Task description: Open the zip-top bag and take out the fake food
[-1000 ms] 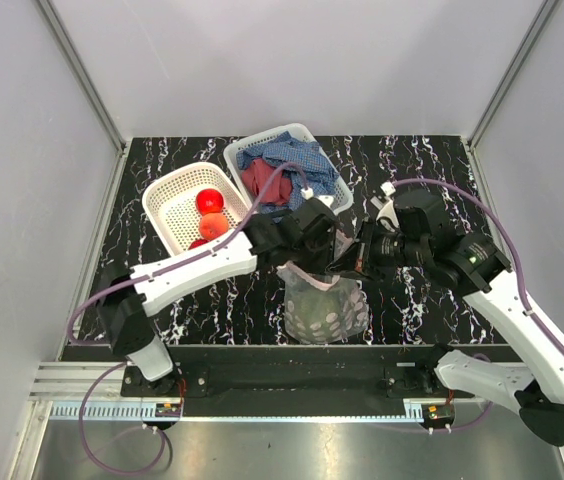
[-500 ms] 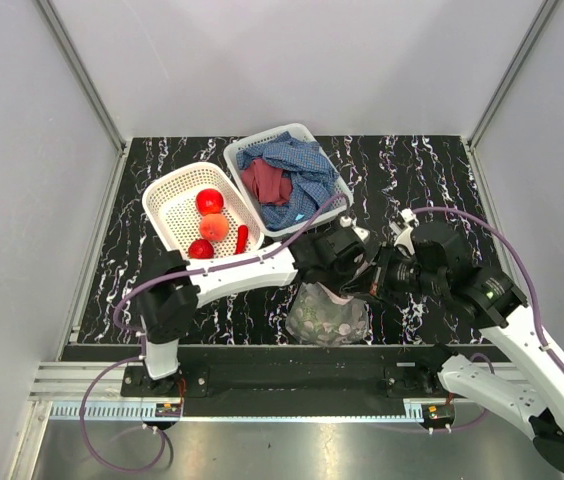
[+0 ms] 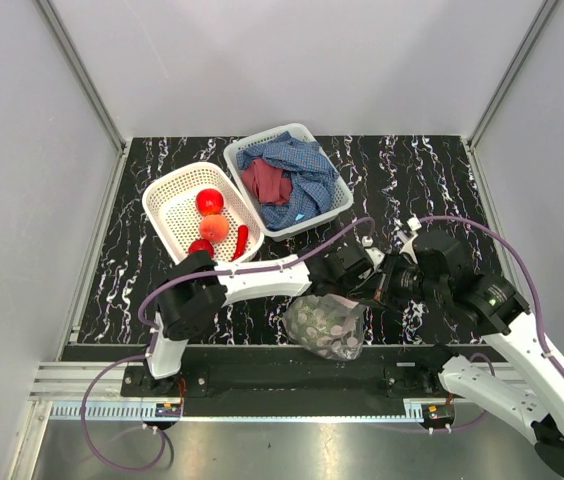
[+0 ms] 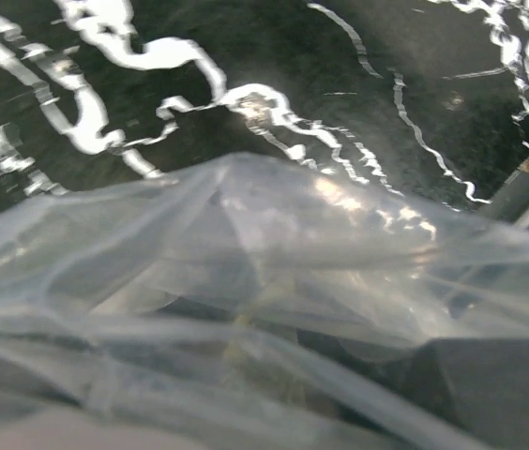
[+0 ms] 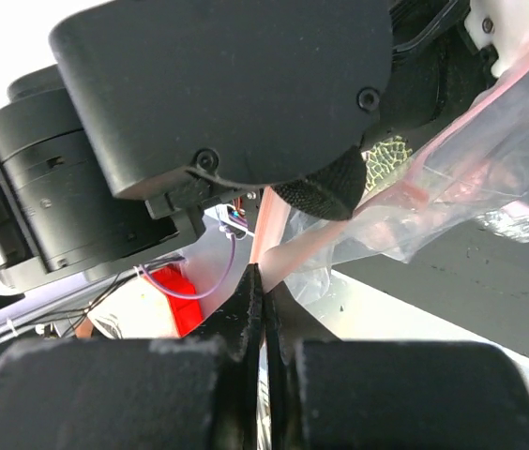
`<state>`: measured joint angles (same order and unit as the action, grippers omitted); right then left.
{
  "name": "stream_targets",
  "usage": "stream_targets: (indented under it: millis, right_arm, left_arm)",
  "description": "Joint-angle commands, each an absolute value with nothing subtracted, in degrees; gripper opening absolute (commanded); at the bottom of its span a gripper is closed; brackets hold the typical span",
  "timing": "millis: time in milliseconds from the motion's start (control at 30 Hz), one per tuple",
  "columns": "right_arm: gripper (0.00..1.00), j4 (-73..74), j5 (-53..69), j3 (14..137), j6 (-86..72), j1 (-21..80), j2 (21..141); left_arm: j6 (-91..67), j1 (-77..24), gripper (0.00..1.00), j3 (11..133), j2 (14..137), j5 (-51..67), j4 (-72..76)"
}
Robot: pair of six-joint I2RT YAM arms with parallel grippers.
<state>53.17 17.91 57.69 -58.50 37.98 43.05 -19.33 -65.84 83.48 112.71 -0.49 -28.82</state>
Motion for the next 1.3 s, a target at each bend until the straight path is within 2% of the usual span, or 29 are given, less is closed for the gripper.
stream_targets:
  millis: [0, 67, 167, 267, 400, 567, 700, 833, 900, 1067, 1200, 1267]
  right_arm:
    - [0.0, 52.2, 19.17, 58.98, -60.29, 38.5, 39.73]
    - [0.0, 52.91, 18.9, 58.45, -60.64, 38.5, 38.59]
    - [0.0, 53.17, 18.46, 57.66, -61.78, 38.5, 37.01]
    - [0.0, 53.17, 18.37, 57.92, -62.58, 38.41, 36.21]
    - [0.0, 52.91, 19.16, 59.58, -61.18, 38.5, 38.66]
    - [0.0, 51.59, 20.74, 65.64, -56.18, 38.41, 45.87]
    - [0.0, 51.5, 20.13, 71.36, -54.14, 38.41, 51.75]
    - [0.0, 49.75, 20.65, 73.04, -54.49, 38.5, 53.96]
    - [0.0, 48.34, 20.83, 72.34, -55.63, 38.41, 54.14]
    - [0.0, 47.2, 21.0, 68.82, -57.83, 38.5, 52.13]
    - [0.0, 47.02, 21.09, 66.1, -59.41, 38.5, 50.45]
    - [0.0, 47.11, 21.18, 65.74, -59.94, 38.5, 50.01]
  left_arm:
    - [-14.24, -65.48, 0.39, 80.51, 114.87, 4.65, -25.14]
    - [-12.32, -65.39, 0.4, 78.93, 114.17, 7.89, -24.18]
    - [-10.03, -65.48, 0.48, 76.3, 112.85, 10.01, -24.17]
    - [-10.45, -65.13, 0.51, 75.59, 111.27, 8.44, -25.48]
    - [-16.51, -62.06, 0.49, 77.25, 109.08, 5.8, -28.56]
    - [-22.94, -58.45, 0.46, 74.71, 102.4, 12.91, -25.49]
    - [-24.52, -56.87, 0.44, 74.44, 103.62, 21.16, -23.12]
    - [-31.1, -55.64, 0.43, 72.52, 105.73, 23.99, -16.54]
    - [-34.61, -55.02, 0.48, 71.28, 105.91, 22.6, -13.38]
    - [-38.93, -54.76, 0.5, 73.2, 108.45, 18.02, -10.02]
    - [-41.74, -55.11, 0.47, 76.28, 113.36, 14.52, -10.54]
    - [-42.54, -55.46, 0.41, 77.08, 114.78, 12.75, -11.34]
